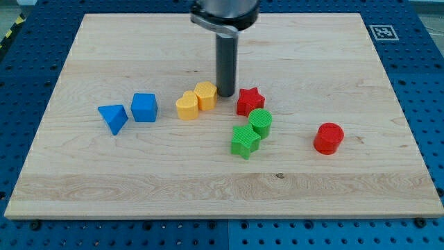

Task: Place red star to the top left of the green circle

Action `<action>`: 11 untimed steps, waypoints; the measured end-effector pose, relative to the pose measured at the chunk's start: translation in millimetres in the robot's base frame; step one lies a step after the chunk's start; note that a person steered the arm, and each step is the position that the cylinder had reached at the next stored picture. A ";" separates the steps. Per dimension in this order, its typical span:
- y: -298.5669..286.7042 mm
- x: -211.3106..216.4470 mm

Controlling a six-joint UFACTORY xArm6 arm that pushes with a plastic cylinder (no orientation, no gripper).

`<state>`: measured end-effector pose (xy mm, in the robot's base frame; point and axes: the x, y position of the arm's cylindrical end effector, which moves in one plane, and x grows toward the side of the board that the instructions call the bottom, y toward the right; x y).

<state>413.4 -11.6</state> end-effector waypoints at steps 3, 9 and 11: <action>26.0 -6.6; 82.0 18.9; 73.4 25.2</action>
